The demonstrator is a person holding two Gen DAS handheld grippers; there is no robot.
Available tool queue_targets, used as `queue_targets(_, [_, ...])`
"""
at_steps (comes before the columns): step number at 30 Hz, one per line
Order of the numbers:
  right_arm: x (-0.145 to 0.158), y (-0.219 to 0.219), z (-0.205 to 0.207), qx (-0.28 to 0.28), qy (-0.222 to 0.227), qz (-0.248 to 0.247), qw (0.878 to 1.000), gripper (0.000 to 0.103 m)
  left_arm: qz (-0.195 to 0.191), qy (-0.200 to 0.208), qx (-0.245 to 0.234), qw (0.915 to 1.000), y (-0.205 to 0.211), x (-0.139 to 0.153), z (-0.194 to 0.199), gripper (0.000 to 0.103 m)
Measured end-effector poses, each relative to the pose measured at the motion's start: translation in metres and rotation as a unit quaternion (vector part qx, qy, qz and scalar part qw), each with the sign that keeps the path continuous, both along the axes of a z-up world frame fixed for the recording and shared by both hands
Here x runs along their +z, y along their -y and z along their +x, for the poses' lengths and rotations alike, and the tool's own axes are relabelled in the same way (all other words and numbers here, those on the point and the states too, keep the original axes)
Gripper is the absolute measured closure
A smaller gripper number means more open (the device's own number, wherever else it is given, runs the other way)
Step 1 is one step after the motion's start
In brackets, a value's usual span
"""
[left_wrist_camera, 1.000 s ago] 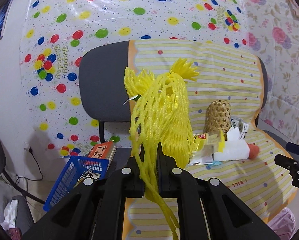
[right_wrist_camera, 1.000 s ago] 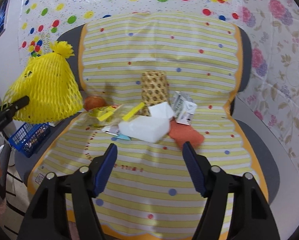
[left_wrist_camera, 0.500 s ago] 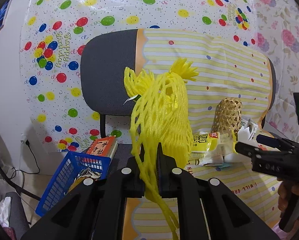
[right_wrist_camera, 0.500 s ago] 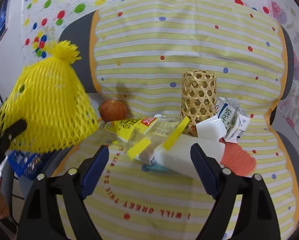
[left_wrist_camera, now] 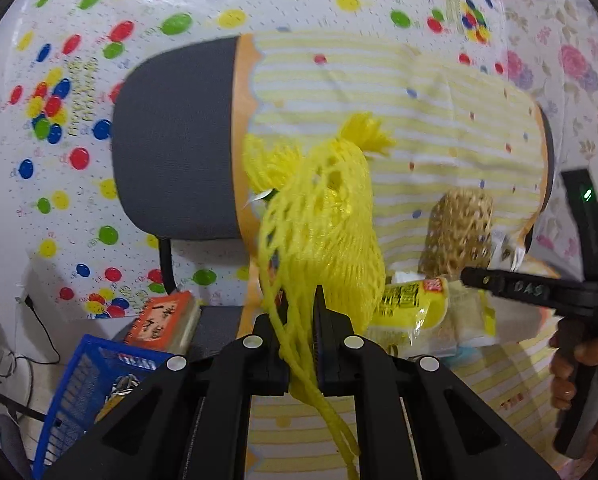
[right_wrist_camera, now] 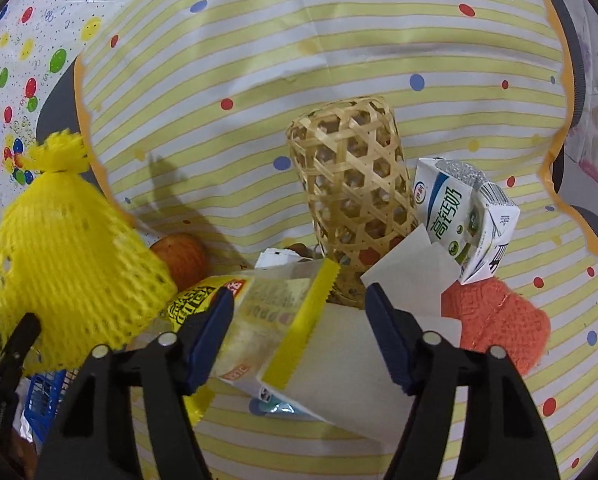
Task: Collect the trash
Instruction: 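Hold the yellow net in the left gripper while the right gripper grasps the yellow snack wrapper, then carry the net and wrapper to the wastebasket with both grippers and release them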
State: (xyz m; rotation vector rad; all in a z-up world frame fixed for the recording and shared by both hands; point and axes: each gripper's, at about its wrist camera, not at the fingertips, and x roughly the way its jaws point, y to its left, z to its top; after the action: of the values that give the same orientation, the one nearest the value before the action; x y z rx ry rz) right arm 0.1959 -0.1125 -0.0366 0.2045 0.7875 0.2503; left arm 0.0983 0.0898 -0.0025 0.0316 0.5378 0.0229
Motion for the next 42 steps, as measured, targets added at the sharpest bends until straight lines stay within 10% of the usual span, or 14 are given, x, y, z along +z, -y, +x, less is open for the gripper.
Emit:
queue_targets(9, [-0.016, 0.007, 0.006, 0.030, -0.042, 0.064, 0.997, 0.050, 0.044, -0.120, -0.077, 0.9887, 0.025, -0.053, 0.009, 0.094])
queue_targets(14, [-0.006, 0.004, 0.005, 0.040, -0.035, 0.083, 0.995, 0.080, 0.028, -0.091, -0.039, 0.9947, 0.010, -0.031, -0.005, 0.094])
queue_targets(20, [0.034, -0.001, -0.016, 0.058, 0.038, 0.048, 0.996, 0.093, 0.021, -0.007, 0.017, 0.9996, -0.012, 0.029, -0.038, 0.094])
queue_targets(33, [0.124, 0.042, -0.148, 0.068, 0.170, -0.022, 0.983, 0.096, 0.039, 0.072, -0.021, 0.9964, 0.026, 0.095, -0.115, 0.094])
queue_targets(42, [0.121, 0.082, -0.243, 0.002, 0.167, -0.081, 0.983, 0.096, 0.024, 0.062, -0.102, 0.9926, 0.082, 0.081, -0.161, 0.094])
